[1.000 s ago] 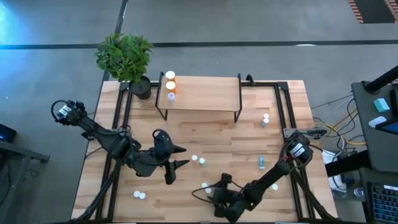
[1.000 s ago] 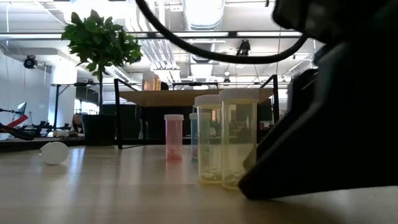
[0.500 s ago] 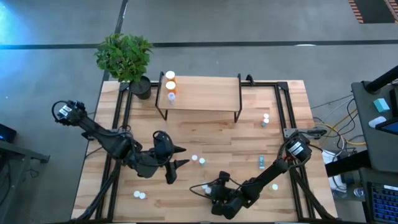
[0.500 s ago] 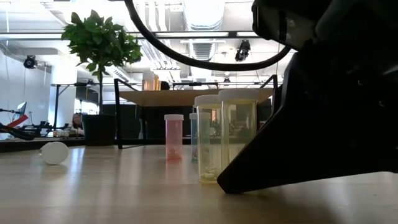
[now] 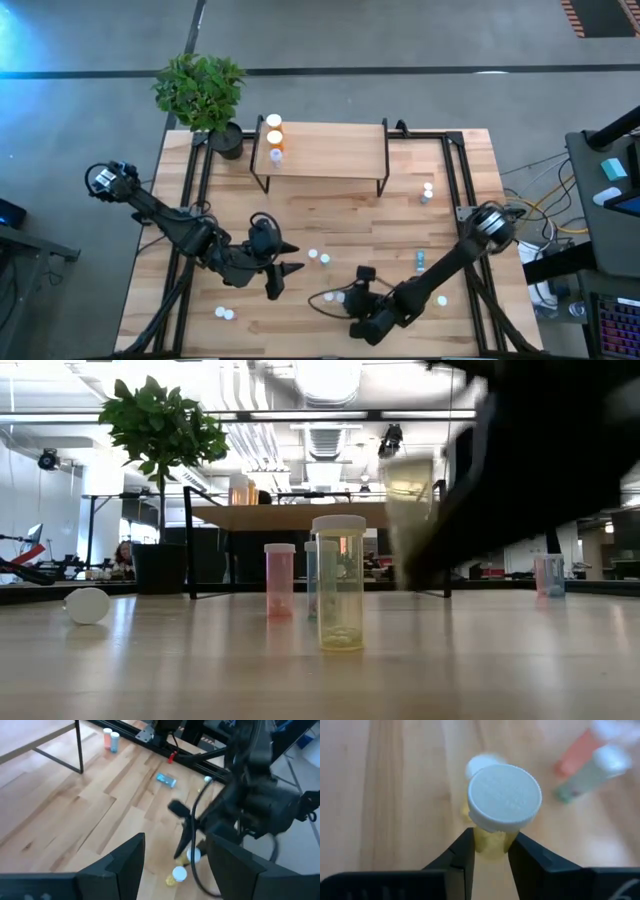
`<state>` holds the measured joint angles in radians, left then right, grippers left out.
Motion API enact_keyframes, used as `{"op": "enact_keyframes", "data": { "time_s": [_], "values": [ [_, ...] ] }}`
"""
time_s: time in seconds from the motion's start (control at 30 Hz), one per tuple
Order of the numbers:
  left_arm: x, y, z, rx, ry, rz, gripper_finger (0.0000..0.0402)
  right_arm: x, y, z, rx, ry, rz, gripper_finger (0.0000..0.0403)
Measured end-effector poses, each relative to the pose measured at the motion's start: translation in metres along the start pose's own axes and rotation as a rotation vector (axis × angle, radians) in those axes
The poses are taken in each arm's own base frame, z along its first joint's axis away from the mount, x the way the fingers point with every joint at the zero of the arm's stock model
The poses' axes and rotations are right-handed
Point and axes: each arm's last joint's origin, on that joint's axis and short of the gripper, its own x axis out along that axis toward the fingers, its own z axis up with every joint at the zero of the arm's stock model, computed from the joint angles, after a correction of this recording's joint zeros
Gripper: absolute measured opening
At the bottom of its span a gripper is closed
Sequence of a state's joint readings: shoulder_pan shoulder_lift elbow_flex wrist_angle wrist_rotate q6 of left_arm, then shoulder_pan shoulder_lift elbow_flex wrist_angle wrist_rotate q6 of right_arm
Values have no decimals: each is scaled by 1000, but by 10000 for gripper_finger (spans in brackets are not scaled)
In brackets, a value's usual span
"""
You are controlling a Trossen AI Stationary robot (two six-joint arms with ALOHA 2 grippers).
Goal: Pick and place medicine bottles onto shelf by color
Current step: Put the yellow pill bottle on the shelf
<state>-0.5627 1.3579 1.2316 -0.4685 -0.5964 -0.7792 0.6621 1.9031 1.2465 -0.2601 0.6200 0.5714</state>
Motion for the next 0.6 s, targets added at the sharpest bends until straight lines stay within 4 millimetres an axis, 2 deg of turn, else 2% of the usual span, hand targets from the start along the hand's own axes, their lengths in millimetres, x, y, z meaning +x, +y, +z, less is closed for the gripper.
{"op": "enact_keyframes", "data": {
  "time_s": [0.17, 0.43, 0.6],
  "values": [
    [13, -3, 2, 34, -47, -8, 193, -34, -32, 27, 11, 23, -8, 101],
    [66, -9, 0, 161, -160, -1, 193, -76, -87, 68, 167, -13, 34, 100],
    [88, -7, 2, 142, -225, -8, 194, -102, -104, 80, 226, -81, 60, 99]
  ]
}}
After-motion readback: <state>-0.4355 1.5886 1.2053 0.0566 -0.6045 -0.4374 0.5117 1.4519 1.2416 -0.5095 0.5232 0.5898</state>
